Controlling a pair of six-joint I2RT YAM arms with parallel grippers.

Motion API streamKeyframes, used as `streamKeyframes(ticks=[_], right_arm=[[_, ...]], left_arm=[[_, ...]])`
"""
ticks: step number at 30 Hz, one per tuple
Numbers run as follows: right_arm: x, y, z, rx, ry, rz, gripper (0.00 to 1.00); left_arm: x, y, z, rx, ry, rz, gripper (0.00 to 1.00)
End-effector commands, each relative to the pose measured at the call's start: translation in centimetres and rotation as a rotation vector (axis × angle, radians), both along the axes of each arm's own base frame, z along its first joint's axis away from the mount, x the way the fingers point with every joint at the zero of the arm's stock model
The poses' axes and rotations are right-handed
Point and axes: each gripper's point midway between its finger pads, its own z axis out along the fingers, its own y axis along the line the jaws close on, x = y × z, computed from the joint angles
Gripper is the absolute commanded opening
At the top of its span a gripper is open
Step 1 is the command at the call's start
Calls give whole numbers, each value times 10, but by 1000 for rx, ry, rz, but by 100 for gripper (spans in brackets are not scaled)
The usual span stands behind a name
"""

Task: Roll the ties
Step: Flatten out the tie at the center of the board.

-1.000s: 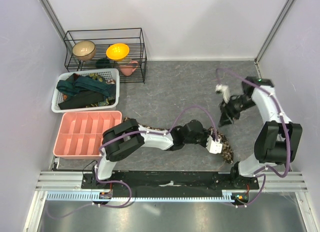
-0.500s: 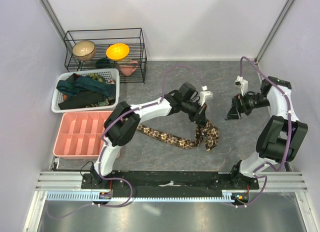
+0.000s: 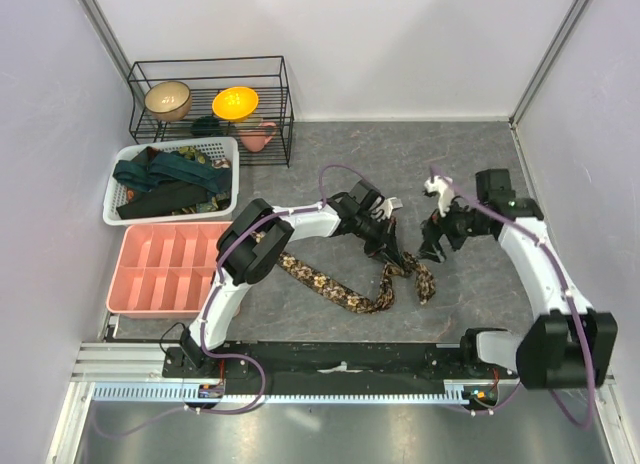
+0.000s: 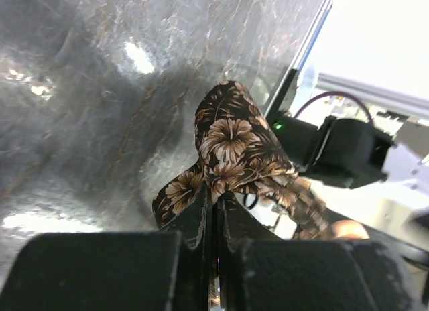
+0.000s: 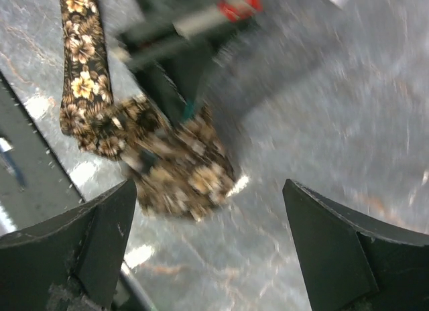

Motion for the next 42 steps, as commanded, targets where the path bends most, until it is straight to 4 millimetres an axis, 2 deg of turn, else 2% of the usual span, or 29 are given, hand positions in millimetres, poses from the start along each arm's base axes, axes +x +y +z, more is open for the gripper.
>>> streamKeyframes(ticks=[1, 2, 7, 11, 15, 18, 19, 21, 23, 24, 26, 33, 35, 38, 42], right_arm=[[24, 15, 10, -91, -211, -49, 98], [17, 29, 4, -106, -211, -14, 98], [20, 38, -19, -126, -151, -3, 98], [23, 32, -46, -187, -95, 34, 98], [18, 20, -63, -233, -54, 71, 98], [19, 3, -74, -267, -23, 57, 85], [19, -1, -78, -276, -17, 53, 77], [22, -12, -88, -292, 19, 29, 70], [26, -17, -97, -304, 48, 13, 58], [29, -17, -98, -302, 47, 6, 49], [34, -16, -94, -268, 56, -29, 44], [55, -4, -63, -131, 74, -121, 48], [55, 8, -56, -58, 105, -124, 47], [55, 16, -63, -40, 147, -125, 44], [53, 15, -91, -83, 201, -130, 40]], left_arm=[[2, -6, 5, 35, 84, 59, 2], [1, -6, 4, 35, 89, 55, 2], [-1, -8, 4, 2, 96, 34, 2], [-1, -5, 12, -36, 80, 17, 2], [3, 1, 8, -38, 70, 21, 2], [9, 6, 0, -26, 66, 27, 2], [11, 5, -1, -26, 67, 27, 2], [13, 6, -4, -25, 66, 24, 2], [14, 4, -4, -24, 61, 17, 4], [15, 4, -7, -21, 58, 13, 5], [16, 4, -9, -10, 51, 12, 5], [19, 8, -24, 29, 57, 21, 8], [19, 8, -26, 36, 63, 20, 8], [23, 8, -25, 40, 52, 24, 10], [26, 9, -26, 43, 48, 30, 11]])
